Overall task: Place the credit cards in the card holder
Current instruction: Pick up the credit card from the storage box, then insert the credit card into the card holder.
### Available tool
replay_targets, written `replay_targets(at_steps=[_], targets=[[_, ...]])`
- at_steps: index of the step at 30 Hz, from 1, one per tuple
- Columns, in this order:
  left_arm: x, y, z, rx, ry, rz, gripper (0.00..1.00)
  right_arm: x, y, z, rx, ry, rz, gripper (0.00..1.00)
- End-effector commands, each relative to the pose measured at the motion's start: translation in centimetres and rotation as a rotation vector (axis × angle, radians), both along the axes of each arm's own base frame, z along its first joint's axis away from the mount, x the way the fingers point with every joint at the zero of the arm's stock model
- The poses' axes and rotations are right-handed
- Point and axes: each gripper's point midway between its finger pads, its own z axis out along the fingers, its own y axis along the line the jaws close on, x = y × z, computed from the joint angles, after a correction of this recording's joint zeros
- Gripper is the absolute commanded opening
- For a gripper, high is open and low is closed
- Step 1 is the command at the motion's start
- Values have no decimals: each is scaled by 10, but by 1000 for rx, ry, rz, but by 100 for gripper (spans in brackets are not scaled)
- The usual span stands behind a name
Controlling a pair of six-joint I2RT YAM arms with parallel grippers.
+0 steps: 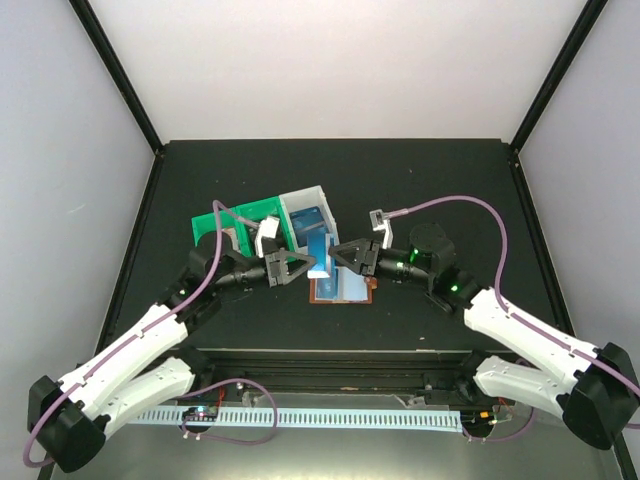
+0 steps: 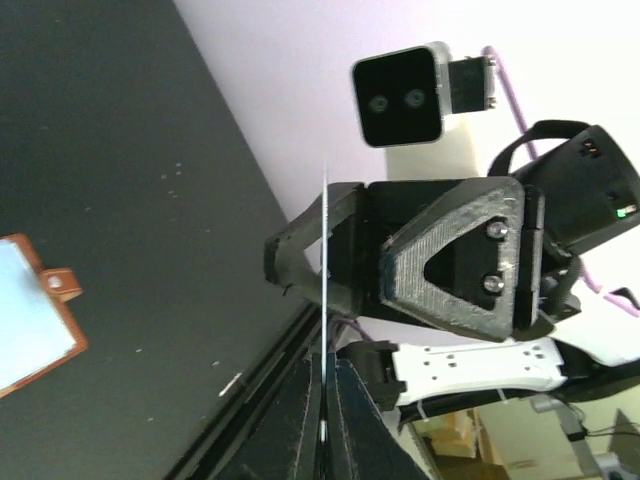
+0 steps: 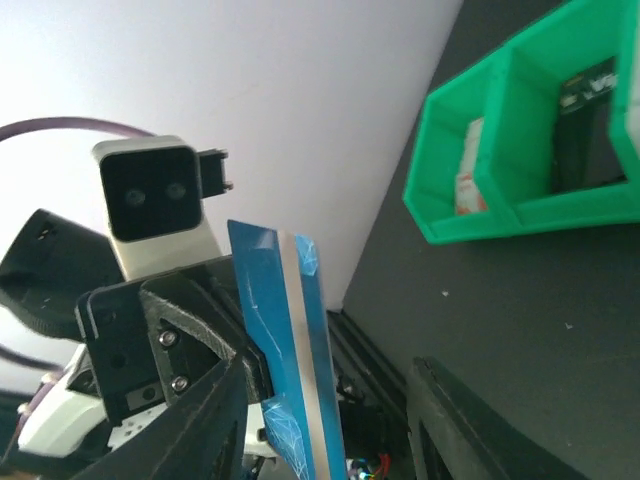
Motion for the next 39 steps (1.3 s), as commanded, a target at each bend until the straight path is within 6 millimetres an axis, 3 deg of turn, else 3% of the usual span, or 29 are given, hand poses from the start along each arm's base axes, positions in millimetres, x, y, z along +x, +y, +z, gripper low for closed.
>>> replay_targets(at_steps=[1, 5, 12, 19, 28, 39], targets=[[7, 8, -24, 112, -27, 49, 2, 7, -16, -18, -138, -21, -85, 55], [13, 15, -54, 214, -32, 81, 2, 9, -38, -45, -272, -2, -166, 64], [20, 16, -127, 373, 45, 80, 2, 9, -88, -112, -529, 93, -341, 66], [27, 2, -155, 388, 93, 80, 2, 9, -125, -158, -792, 142, -422, 68], [40, -8, -176, 383, 158, 123, 2, 18, -128, -181, -976, 135, -392, 69], [48, -26, -194, 370, 208, 91, 1, 22, -93, -204, -1051, 143, -291, 69]])
